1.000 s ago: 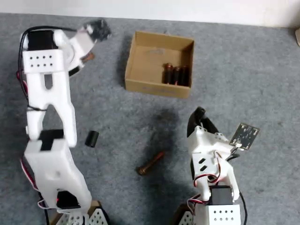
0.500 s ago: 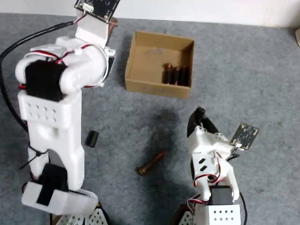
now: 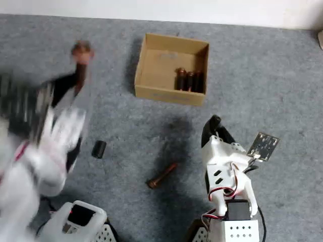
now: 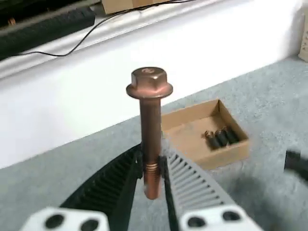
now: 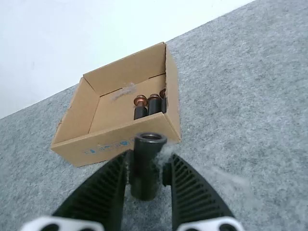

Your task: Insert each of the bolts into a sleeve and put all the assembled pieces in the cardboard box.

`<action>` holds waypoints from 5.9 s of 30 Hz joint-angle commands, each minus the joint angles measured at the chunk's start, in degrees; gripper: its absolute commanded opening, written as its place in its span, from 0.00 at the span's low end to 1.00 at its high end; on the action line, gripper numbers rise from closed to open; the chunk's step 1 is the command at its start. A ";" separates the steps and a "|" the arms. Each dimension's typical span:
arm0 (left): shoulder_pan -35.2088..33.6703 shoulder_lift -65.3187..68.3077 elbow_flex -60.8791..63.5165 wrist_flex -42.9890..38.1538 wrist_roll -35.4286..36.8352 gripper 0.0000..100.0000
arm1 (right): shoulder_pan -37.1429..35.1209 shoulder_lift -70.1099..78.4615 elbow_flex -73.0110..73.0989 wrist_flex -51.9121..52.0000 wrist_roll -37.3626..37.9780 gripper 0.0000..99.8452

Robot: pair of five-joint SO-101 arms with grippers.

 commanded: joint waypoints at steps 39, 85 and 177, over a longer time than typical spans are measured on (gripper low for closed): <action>9.98 -5.58 66.07 -72.70 18.73 0.00 | -27.56 0.13 8.22 -19.82 29.10 0.00; 21.58 -17.45 95.08 -73.76 27.87 0.30 | -22.29 0.31 8.31 -15.08 24.35 0.00; -15.52 -9.98 89.54 -71.21 34.73 0.29 | -28.97 97.98 -60.18 2.51 12.75 0.20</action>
